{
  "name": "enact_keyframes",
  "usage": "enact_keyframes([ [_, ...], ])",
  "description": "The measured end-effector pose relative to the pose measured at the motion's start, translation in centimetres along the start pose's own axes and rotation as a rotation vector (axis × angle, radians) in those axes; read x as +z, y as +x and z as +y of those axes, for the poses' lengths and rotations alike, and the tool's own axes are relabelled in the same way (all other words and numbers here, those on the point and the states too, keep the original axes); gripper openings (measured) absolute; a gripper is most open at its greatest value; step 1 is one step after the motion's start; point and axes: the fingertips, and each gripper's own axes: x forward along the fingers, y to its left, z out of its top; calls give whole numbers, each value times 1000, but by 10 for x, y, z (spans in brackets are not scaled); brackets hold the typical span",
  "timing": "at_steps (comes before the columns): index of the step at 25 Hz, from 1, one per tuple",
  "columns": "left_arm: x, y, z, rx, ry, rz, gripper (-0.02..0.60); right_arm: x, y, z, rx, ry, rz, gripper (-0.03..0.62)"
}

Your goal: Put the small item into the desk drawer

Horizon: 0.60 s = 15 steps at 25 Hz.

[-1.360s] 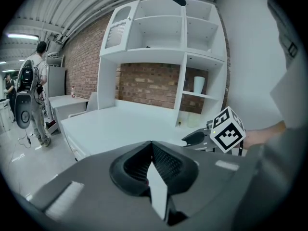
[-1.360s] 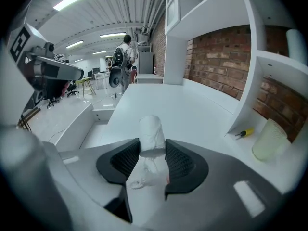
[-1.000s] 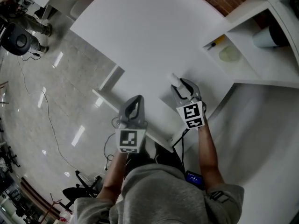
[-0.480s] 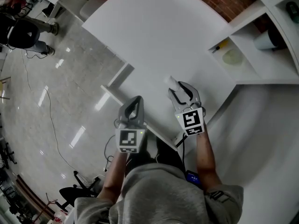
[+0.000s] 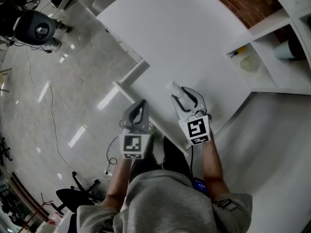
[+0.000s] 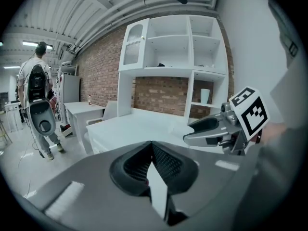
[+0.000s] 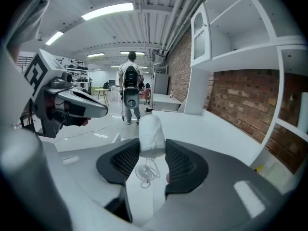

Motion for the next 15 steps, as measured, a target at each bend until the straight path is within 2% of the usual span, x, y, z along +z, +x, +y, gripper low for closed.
enact_keyframes([
  [8,-16,-14,27,60,-40,13,12,1,32,35,102,-20,25,173],
  [15,-42,-13,46,100,-67,37,12,-17,65,56,164,-2,62,173],
])
